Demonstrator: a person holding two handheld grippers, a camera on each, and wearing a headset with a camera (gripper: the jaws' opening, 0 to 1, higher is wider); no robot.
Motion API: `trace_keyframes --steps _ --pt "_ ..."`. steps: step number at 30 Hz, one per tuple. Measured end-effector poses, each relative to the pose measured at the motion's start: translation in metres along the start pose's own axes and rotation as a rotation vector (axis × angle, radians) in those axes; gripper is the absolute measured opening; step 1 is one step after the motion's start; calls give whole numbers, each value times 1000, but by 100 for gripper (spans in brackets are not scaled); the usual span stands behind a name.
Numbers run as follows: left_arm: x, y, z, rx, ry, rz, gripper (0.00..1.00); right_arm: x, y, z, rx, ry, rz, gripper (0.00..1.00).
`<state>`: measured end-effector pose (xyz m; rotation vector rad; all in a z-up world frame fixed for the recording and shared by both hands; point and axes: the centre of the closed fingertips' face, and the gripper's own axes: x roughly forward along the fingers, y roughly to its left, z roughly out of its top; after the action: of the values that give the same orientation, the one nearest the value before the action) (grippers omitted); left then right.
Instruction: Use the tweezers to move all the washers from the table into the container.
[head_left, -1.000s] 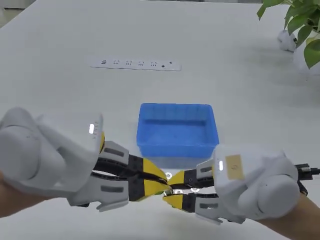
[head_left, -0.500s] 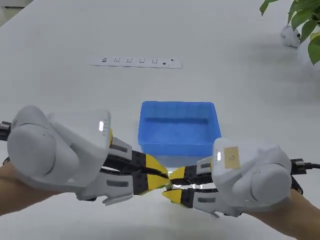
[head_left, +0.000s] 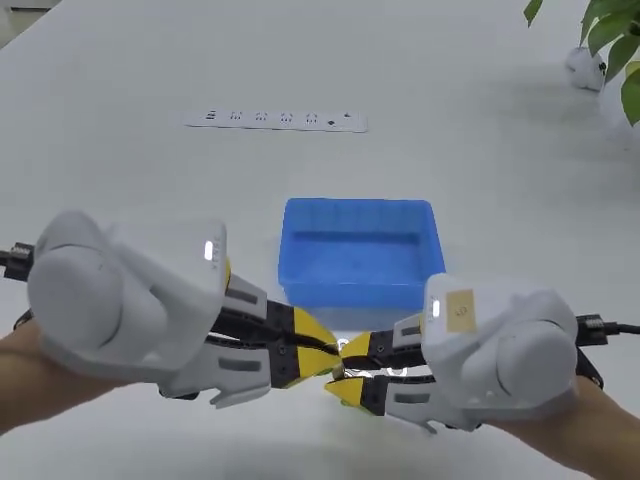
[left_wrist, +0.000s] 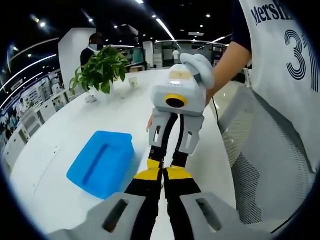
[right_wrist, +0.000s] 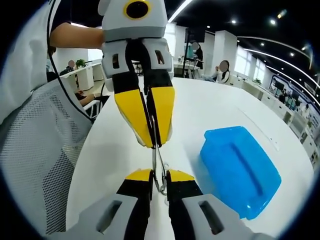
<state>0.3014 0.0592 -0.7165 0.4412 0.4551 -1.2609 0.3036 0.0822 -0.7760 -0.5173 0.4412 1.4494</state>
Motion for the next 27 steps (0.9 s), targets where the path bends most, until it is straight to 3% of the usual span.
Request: trace_keyframes --steps 4,6,13,16,19,27 --pt "0 2 -1 -13 4 4 6 1 0 -1 -17 2 5 10" --pt "2 2 -2 -20 6 3 6 1 1 -1 -91 5 15 10" --pt "3 0 -2 -37 3 6 6 0 1 -1 -24 4 11 10" --pt "2 -1 -2 -31 7 7 6 -1 1 1 -36 4 10 10" --pt "-2 1 4 -45 -18 10 6 -4 0 6 -25 -11 12 10" --pt "-8 8 16 -24 -31 14 6 -10 -8 17 -29 -21 10 10"
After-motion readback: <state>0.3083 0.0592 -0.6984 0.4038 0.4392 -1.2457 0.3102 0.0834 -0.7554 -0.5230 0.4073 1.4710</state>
